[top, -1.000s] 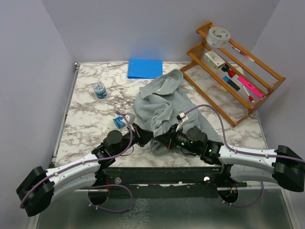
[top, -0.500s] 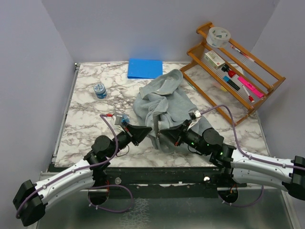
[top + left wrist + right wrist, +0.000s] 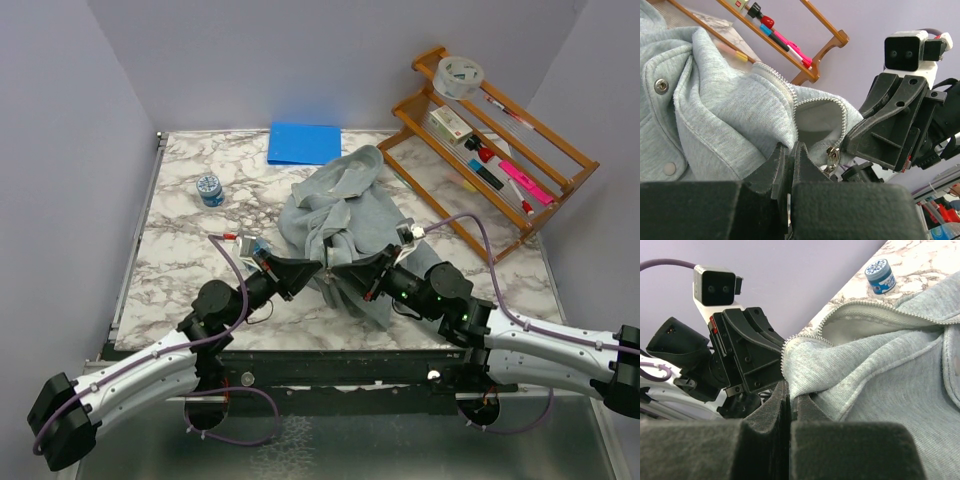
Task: Zip up the jacket
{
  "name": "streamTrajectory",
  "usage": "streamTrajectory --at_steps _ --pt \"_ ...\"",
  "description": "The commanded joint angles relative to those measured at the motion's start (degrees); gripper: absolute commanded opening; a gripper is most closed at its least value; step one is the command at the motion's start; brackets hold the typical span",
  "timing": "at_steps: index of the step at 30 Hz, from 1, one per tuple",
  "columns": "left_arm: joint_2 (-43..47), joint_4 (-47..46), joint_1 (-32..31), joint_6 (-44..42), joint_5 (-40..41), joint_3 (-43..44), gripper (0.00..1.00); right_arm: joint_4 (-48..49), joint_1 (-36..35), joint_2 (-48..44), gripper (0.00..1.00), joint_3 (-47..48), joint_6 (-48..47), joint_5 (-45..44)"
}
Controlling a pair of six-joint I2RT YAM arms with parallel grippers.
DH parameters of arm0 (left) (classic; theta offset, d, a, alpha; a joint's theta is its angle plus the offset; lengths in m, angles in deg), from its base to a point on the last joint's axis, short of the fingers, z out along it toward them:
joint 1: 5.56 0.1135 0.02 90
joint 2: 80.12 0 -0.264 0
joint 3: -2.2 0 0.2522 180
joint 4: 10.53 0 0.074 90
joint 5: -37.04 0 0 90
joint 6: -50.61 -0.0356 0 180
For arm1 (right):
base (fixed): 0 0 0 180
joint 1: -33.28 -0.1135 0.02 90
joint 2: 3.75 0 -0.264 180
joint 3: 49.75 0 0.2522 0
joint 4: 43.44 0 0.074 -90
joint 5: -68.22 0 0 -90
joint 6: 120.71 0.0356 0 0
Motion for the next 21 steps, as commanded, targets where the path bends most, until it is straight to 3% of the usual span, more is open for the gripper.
streamTrajectory --at_steps 1,15,21 --pt "0.2 -2.6 -0.2 1.5 0.1 1.8 0.00 1.3 -0.1 -1.1 0.00 -0.2 2.6 1.4" --pt "2.2 -5.8 -0.2 1.1 2.3 2.9 0.00 12.2 -0.1 -0.3 0.01 -6.0 15.3 -2.7" --pt "1.7 -10.1 -0.2 2.8 0.6 2.5 0.00 17.6 -0.1 1.3 0.00 -6.9 19.0 -0.1"
